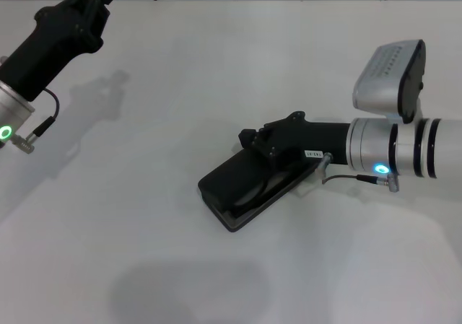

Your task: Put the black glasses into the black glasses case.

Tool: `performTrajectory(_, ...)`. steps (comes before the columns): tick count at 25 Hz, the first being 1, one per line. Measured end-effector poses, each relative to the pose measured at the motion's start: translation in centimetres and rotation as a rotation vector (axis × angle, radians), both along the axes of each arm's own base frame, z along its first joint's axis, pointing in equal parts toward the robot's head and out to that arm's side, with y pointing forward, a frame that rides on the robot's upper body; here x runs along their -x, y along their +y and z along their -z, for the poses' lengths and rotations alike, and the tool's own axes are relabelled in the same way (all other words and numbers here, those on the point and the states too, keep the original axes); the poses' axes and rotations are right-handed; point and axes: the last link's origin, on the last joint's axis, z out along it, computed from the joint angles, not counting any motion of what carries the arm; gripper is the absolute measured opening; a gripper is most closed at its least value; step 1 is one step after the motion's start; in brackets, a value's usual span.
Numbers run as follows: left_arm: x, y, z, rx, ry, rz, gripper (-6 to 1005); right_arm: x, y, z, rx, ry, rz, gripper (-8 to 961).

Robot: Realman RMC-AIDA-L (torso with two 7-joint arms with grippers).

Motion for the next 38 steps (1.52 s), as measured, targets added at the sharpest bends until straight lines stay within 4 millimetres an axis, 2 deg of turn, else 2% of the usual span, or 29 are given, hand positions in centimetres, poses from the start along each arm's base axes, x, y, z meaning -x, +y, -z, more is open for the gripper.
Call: performTrajectory(38,-0.1,0.2,-0.1,-0.001,0.003,0.006,77,-2.0,-1.8,0.6,-0.046,0.005,-0.028,18)
